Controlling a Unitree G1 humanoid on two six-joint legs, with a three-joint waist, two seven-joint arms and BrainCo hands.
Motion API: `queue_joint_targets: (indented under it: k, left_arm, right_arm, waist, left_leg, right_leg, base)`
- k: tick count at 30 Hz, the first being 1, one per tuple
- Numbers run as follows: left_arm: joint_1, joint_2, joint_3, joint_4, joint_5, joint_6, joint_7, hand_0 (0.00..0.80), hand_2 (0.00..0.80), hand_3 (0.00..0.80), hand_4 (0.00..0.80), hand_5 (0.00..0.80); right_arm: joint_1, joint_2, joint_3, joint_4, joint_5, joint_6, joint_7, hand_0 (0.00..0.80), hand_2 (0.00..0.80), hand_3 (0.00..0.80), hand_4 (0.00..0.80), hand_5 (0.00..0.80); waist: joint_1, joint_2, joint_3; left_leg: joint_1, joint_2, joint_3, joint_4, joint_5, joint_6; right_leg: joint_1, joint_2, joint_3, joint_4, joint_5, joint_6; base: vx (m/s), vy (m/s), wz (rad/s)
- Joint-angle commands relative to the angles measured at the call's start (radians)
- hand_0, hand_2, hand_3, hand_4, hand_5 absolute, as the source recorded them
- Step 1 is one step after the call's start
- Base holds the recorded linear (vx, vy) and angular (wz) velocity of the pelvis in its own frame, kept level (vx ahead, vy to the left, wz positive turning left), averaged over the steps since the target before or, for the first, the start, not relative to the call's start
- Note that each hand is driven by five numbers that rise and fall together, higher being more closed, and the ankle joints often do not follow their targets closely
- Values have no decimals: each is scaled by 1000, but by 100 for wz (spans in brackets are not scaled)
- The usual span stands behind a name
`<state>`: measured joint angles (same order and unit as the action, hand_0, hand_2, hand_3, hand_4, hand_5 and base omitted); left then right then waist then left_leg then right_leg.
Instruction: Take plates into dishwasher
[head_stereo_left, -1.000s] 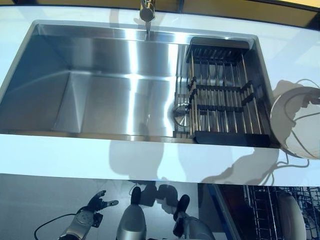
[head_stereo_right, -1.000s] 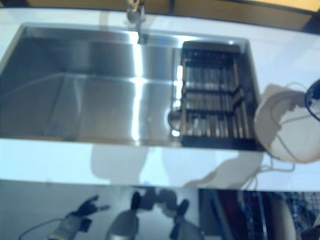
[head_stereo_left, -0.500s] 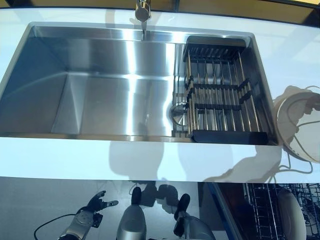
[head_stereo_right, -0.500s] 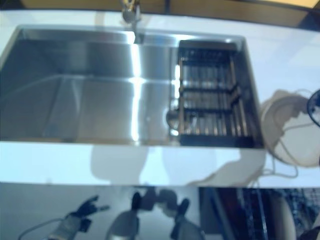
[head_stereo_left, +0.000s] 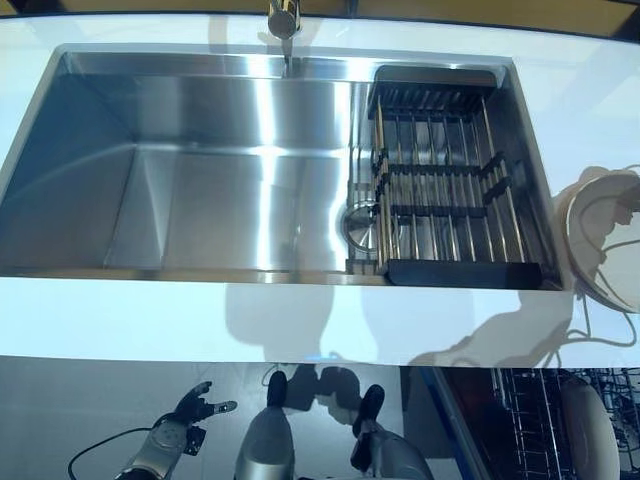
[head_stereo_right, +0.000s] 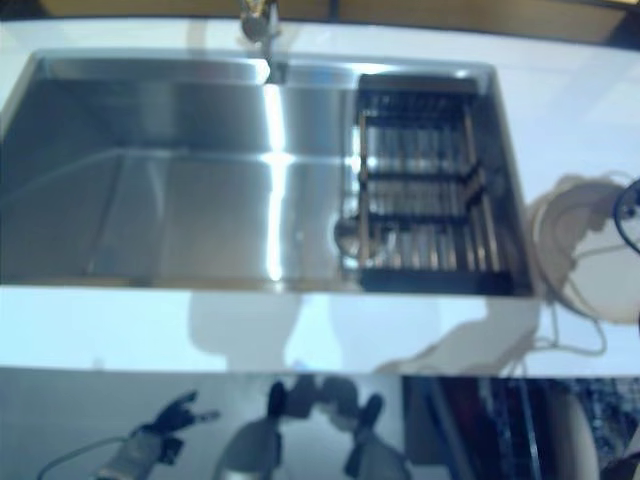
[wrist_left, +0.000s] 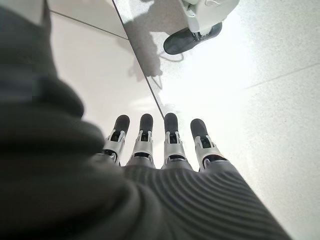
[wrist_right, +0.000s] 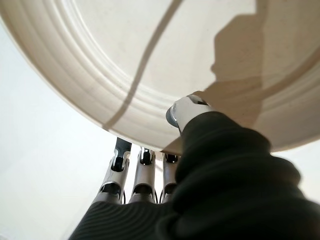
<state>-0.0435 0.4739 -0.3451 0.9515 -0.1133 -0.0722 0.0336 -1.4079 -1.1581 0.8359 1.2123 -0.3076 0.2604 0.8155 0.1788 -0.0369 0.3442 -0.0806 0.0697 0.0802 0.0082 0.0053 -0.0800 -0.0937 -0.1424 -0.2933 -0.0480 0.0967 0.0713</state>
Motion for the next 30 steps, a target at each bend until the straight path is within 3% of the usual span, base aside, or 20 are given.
queue_joint_targets:
  k: [1,19,30]
  left_arm:
    - [0,15,-41,-16,-16,-5,-6,0,0,0,0,0]
    - [4,6,-47,-16,-22,-14,-12,0,0,0,0,0]
    - [16,16,-32,-4,-8,7,-7,0,0,0,0,0]
  right_arm:
    - [-101,-44,94,-20,-49,6,-43,0,0,0,0,0]
    - [-119,-35,87,-20,-54,16,-133,0,0,0,0,0]
    - [-167,-73,106,-27,-38,17,-177,0,0,0,0,0]
  waist:
    - [11,-14,31]
    - [8,-4,30]
    - [-7,-52,-17]
  left_leg:
    - [-39,23,-8,-32,90,0]
    - [-30,20,-7,-43,90,2]
    - [10,31,16,-58,84,4]
  right_leg:
    - [-33,-13,-7,162,-80,-12]
    - [-30,-14,-4,158,-80,-11]
    - [9,-3,11,136,-74,-4]
  base:
    - [0,0,0]
    - [0,0,0]
    - [-7,-4,-2]
